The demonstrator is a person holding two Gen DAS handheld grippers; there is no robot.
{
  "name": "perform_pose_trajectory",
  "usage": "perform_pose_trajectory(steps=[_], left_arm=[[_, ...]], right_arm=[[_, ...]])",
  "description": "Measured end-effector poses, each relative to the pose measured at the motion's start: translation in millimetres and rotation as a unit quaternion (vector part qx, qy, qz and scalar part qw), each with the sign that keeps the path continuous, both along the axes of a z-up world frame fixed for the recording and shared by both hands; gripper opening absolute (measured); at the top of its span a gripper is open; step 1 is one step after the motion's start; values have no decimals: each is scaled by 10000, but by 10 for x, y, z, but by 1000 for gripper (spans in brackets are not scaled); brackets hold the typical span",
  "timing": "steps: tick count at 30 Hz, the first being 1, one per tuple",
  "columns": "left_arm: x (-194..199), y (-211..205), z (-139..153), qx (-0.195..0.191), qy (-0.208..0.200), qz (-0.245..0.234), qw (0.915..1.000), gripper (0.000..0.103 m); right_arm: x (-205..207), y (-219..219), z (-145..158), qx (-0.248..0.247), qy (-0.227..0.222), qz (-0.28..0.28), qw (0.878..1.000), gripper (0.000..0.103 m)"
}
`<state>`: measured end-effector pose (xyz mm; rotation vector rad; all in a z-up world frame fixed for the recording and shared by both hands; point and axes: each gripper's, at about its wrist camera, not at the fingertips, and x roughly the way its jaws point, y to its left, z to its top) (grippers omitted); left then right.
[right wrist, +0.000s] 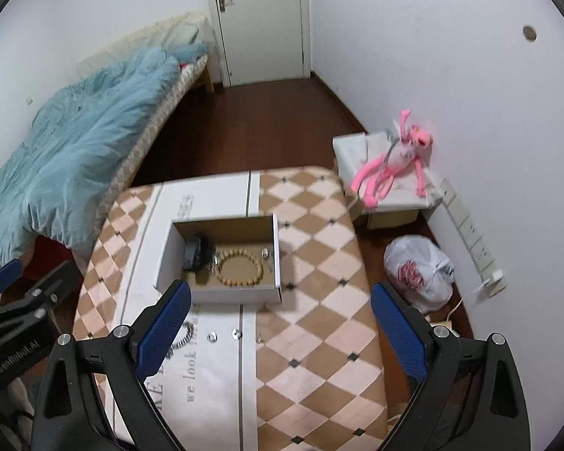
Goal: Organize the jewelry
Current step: 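Move both tools back over the remaining jewelry on the table, then grasp the thick silver chain with the left tool while the right tool grasps the small gold earring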
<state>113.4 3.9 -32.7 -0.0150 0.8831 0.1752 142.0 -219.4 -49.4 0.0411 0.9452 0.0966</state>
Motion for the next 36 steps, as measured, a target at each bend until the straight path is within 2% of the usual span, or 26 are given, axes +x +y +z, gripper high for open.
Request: perform_pose_trajectory(steps=[3,7,8,9,10,15,19,24,25,26,27,31,36], left_arm=[[6,92,-291,1,197,174,9997,100],[17,237,-805,70,687,410,9968,100],[15,267,-931,77,826,442,9956,100],[10,306,-1081,99,975,501,9939,100],[-1,331,-1148,112,1037,532,9931,100],[-69,436,-1515,101,1427,692,9873,100],[-108,497,-1649,73,1612,787,9838,100],[-122,556,-1719,19,1711,850,9816,100],[-115,562,-1734,-11,1734,845,9812,100],[-106,567,-1747,-42,1747,836,9811,100],[-105,555,-1758,-67,1756,821,9810,100],[-71,465,-1772,-149,1719,590,9832,99],[61,234,-1866,-462,1835,29,9819,99]], right_arm=[[50,-37,-422,154,455,-38,9988,98],[75,-78,-1005,372,863,-54,9956,96],[81,-81,-1157,434,938,-19,9946,88],[87,-75,-1302,436,1025,-3,9938,75],[89,-70,-1409,449,1083,12,9931,70],[114,5,-1856,710,1186,141,9903,61],[147,140,-2024,672,1065,249,9917,59],[190,331,-2065,295,831,380,9954,44],[192,362,-2066,206,775,404,9960,35],[194,390,-2074,72,726,408,9965,17],[201,397,-2073,22,718,408,9966,9],[197,358,-2066,95,725,435,9964,9],[115,137,-1972,380,675,266,9966,9]])
